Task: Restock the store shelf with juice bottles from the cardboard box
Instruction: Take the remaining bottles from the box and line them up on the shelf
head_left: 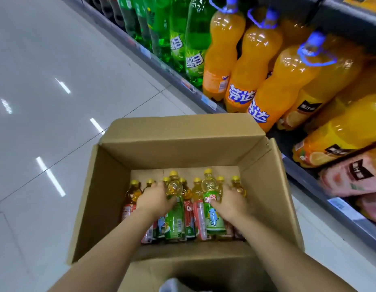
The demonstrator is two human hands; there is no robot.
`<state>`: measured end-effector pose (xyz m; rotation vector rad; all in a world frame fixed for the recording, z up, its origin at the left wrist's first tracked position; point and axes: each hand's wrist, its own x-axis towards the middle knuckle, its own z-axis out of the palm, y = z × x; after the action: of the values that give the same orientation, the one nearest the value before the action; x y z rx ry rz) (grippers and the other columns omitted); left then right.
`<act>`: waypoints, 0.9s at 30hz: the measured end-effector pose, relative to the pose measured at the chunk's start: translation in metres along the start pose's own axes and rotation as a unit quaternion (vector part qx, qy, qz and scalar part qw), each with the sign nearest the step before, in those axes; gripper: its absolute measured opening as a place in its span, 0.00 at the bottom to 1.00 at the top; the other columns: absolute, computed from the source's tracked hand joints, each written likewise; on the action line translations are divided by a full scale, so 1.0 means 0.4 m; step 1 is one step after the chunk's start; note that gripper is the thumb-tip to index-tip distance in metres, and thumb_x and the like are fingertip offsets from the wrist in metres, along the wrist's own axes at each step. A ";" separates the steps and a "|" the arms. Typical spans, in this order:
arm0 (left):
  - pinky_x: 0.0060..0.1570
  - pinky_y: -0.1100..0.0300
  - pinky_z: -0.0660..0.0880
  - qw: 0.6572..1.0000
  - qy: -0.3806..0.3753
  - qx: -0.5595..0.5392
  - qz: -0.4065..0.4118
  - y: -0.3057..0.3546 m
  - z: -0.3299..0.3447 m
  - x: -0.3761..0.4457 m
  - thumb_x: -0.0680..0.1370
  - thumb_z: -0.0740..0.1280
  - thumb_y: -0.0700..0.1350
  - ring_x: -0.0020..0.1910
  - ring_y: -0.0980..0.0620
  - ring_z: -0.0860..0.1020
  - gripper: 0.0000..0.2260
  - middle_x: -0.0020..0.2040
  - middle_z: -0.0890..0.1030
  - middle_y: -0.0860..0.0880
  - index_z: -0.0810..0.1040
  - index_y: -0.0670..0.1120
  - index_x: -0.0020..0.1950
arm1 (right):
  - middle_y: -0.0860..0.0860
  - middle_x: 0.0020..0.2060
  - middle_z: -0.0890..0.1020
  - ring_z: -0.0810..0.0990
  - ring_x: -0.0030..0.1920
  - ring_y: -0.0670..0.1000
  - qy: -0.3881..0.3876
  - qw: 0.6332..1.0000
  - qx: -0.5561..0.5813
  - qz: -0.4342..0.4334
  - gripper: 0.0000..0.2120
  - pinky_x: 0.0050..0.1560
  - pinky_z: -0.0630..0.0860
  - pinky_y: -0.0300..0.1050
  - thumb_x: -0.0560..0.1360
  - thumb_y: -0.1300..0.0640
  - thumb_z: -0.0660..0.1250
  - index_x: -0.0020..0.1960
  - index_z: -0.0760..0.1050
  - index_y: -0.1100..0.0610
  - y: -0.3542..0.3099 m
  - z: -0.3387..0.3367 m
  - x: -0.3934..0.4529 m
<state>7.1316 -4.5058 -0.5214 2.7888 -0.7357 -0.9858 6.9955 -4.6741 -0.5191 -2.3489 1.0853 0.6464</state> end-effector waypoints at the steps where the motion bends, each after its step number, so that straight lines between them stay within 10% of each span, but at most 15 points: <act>1: 0.49 0.50 0.79 1.000 -0.011 -0.009 -0.010 -0.002 0.021 0.014 0.72 0.64 0.63 0.54 0.46 0.77 0.29 0.59 0.76 0.46 0.68 0.46 0.65 | 0.53 0.49 0.80 0.79 0.47 0.55 -0.011 1.000 0.010 0.011 0.30 0.34 0.70 0.43 0.75 0.41 0.65 0.68 0.64 0.59 -0.001 0.018 0.013; 16: 0.45 0.60 0.78 0.985 -0.058 -0.114 -0.112 0.025 0.145 0.036 0.72 0.72 0.53 0.48 0.50 0.77 0.29 0.55 0.75 0.45 0.66 0.41 0.65 | 0.50 0.45 0.78 0.77 0.39 0.49 -0.028 0.994 0.087 0.062 0.33 0.29 0.70 0.40 0.70 0.46 0.73 0.68 0.62 0.56 0.013 0.107 0.052; 27: 0.46 0.58 0.75 0.976 0.121 -0.150 0.101 0.145 -0.116 -0.162 0.69 0.74 0.52 0.48 0.51 0.76 0.26 0.55 0.74 0.50 0.67 0.49 0.61 | 0.47 0.49 0.79 0.80 0.47 0.50 0.119 0.975 0.181 -0.047 0.30 0.42 0.77 0.46 0.65 0.43 0.74 0.61 0.64 0.49 0.037 -0.197 -0.170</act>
<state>7.0928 -4.5295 -0.4341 2.4575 -0.7464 -0.6438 6.9620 -4.6906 -0.4208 -2.1756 1.0778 0.1171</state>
